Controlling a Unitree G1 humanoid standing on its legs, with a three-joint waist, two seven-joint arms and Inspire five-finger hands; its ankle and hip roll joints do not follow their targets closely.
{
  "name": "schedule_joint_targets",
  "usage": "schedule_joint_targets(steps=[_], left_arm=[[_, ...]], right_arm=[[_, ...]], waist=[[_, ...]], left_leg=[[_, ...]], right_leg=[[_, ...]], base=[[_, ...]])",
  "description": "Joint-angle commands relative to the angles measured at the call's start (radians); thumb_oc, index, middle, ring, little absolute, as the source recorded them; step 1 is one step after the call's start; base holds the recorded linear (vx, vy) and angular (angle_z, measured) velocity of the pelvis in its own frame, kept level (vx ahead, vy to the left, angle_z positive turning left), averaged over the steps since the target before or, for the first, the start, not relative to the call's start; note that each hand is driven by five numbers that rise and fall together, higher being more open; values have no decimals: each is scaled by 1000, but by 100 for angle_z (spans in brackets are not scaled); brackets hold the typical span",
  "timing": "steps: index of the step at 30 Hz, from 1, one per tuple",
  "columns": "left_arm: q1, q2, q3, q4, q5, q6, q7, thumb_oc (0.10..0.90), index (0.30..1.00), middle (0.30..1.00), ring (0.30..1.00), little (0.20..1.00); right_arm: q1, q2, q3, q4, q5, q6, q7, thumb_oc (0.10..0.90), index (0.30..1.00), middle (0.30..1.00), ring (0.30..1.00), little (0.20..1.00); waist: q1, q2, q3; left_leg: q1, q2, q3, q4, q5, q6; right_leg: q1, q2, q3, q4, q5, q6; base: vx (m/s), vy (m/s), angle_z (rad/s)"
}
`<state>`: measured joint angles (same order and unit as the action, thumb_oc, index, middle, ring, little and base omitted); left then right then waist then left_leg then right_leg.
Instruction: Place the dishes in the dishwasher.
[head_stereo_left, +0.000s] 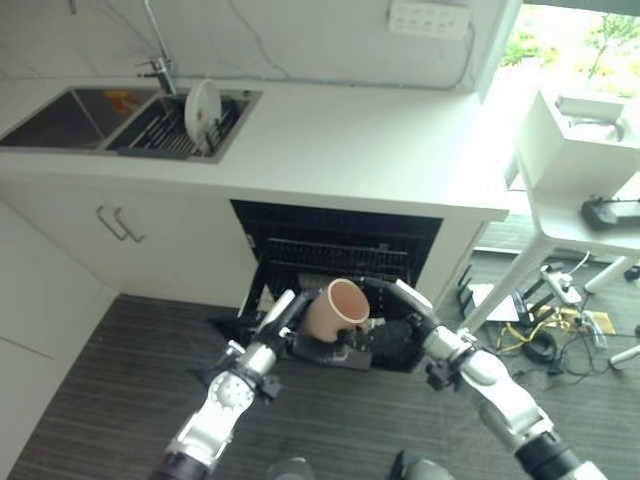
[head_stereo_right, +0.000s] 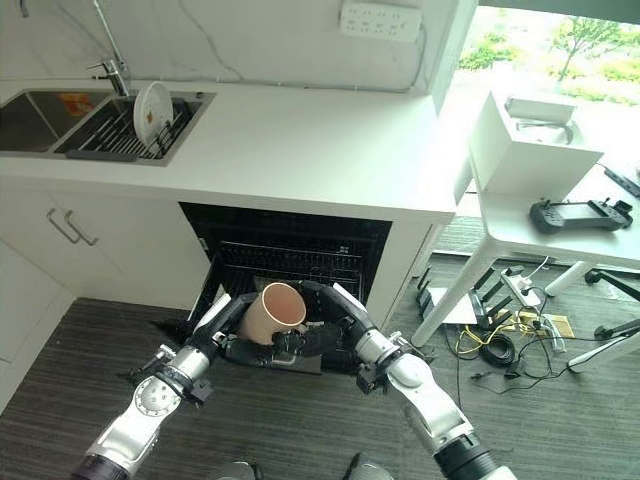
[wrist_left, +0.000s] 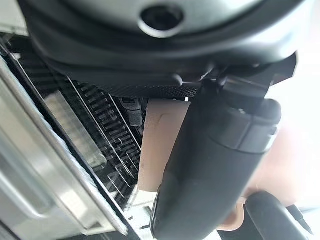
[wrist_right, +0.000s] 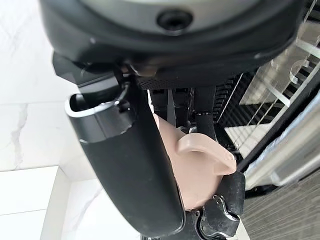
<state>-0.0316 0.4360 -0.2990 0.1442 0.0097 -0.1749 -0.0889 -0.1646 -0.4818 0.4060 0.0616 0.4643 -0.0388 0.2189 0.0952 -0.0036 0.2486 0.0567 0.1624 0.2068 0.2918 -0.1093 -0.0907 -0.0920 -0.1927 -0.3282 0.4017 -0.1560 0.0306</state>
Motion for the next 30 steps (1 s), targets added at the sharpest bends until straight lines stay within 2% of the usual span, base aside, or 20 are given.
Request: schedule_joint_targets(steps=[1,2,3,4,5,7,9,12,17,18,19,20,23,27,30], left_arm=[[59,72,94,7,-5,3,70,800,900,900,900,900],[66,70,97,12,-5,0,62,800,900,900,900,900],[78,67,93,13,16,0,51,800,900,900,900,900],[81,70,93,9,23,0,50,800,900,900,900,900],[77,80,81,18,43,-2,48,800,900,900,900,900],[46,91,66,42,86,40,31,800,900,900,900,900],[9,120,44,55,133,97,-7,800,900,900,900,900],[-17,165,43,68,104,148,-76,800,900,900,900,900],[-25,182,52,60,91,136,-114,800,900,900,900,900],[-30,183,50,62,88,101,-82,800,900,900,900,900],[-30,183,49,64,88,100,-81,800,900,900,900,900],[-35,183,59,67,91,68,-61,800,900,900,900,900],[-36,172,68,59,49,44,-53,800,900,900,900,900],[-37,143,86,42,-7,-17,-92,800,900,900,900,900],[-53,129,81,17,-6,-46,-99,800,900,900,900,900]], right_arm=[[-159,14,-257,-32,133,-183,-81,400,300,300,300,300],[-165,18,-250,-29,127,-175,-79,400,300,300,300,300],[-175,28,-232,-19,119,-173,-73,400,300,300,300,300],[-174,31,-231,-20,114,-175,-72,400,300,300,300,300],[-178,32,-220,-15,100,-188,-79,400,300,300,300,300],[-173,21,-220,-19,129,-189,-80,400,300,300,300,300],[-149,3,-225,-29,167,-198,-62,400,300,300,300,300],[-124,1,-224,-32,153,-204,-32,400,300,300,300,300],[-121,12,-225,-50,140,-183,-30,400,300,300,300,300],[-126,7,-223,-52,140,-178,-22,400,300,300,300,300],[-126,7,-223,-52,140,-178,-22,400,300,300,300,300],[-130,-3,-224,-54,149,-173,-21,400,300,300,300,300],[-139,-5,-228,-48,151,-166,1,400,300,300,300,300],[-153,3,-215,-54,174,-154,70,400,300,300,300,300],[-165,12,-204,-43,156,-155,82,400,300,300,300,300]], waist=[[29,-21,-23],[31,-12,-24],[33,19,-26],[34,33,-23],[28,55,-21],[9,63,-35],[-11,78,-51],[-21,88,-71],[-10,76,-91],[-7,67,-94],[-7,66,-94],[-2,53,-96],[6,43,-99],[20,34,-101],[26,28,-105]], left_leg=[[-131,-67,-57,272,76,49],[-142,-62,-70,215,100,47],[-102,-17,-73,8,177,17],[-122,3,-84,8,197,3],[-174,53,-101,8,219,-16],[-174,73,-61,8,149,-15],[-167,78,-50,8,101,-15],[-150,43,-71,8,47,-7],[-142,16,-65,8,16,14],[-140,15,-52,8,7,18],[-141,15,-52,8,7,19],[-137,13,-44,8,-2,22],[-140,12,-45,8,-8,24],[-135,12,-42,8,-16,23],[-133,8,-43,8,-20,24]], right_leg=[[117,21,38,-102,28,17],[114,27,47,-102,27,18],[122,33,59,-102,9,32],[128,38,61,-102,3,35],[144,32,58,-102,-7,36],[146,0,28,-102,-1,55],[136,-28,-1,-102,15,77],[113,-58,3,-102,32,105],[84,-81,8,-102,44,123],[74,-90,5,-102,49,130],[73,-90,6,-102,49,130],[63,-98,8,-102,54,137],[58,-100,6,-102,54,138],[68,-105,-7,-102,49,140],[75,-109,-16,-102,48,140]], base=[[89,-58,-6],[145,203,-41],[134,322,-38],[126,437,-43],[49,321,-21],[19,292,-8],[0,232,-9],[14,151,1],[11,37,3],[-12,-8,9],[-15,-25,14],[-9,-26,6],[-3,-11,1],[1,3,5],[-13,8,10]])
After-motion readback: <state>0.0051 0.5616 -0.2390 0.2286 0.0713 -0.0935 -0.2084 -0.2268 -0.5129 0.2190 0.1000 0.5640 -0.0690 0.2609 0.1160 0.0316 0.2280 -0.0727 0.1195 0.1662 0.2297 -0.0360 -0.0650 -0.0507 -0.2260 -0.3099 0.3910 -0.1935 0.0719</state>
